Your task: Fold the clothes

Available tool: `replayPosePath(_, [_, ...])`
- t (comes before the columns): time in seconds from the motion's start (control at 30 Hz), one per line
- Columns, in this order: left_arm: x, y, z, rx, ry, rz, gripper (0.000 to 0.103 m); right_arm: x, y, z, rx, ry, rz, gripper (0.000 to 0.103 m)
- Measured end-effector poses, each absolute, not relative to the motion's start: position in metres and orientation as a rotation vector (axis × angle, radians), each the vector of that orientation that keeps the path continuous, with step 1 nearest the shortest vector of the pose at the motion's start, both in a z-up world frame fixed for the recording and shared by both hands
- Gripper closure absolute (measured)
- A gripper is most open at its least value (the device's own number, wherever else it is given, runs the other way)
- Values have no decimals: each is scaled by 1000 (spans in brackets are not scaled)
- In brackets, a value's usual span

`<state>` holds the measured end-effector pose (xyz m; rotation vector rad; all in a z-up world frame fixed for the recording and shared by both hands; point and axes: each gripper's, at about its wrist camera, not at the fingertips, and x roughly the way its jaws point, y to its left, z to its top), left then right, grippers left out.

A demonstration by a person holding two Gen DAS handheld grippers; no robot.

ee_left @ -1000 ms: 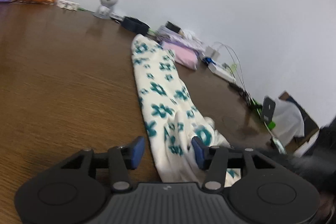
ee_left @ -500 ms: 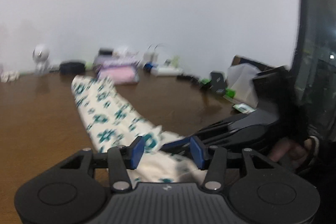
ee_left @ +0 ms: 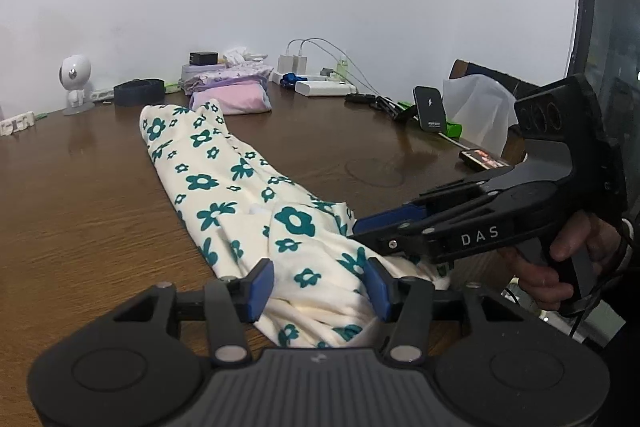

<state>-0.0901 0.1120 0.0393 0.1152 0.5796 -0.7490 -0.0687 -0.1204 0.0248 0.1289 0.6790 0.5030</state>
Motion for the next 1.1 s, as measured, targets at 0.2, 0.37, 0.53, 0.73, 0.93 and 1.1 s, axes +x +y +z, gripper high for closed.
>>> replayPosePath(0.2, [-91, 131, 64, 110, 474, -648, 42, -70, -124, 25, 127, 665, 491, 61])
replayPosePath(0.37, [-98, 142, 80, 50, 442, -699, 47, -75, -144, 44, 193, 599, 509, 61])
replayPosePath(0.53, [-105, 113, 58, 184, 471, -794, 61, -73, -147, 52, 194, 575, 512, 61])
replayPosePath(0.73, [-84, 110, 40, 134, 588, -802, 67, -65, -133, 44, 197, 596, 552, 62])
replayPosePath(0.93, [-86, 123, 42, 147, 581, -788, 44, -41, -104, 39, 143, 648, 598, 61])
replayPosePath(1.1, [-118, 127, 61, 255, 469, -729, 20, -35, -92, 32, 64, 685, 573, 61])
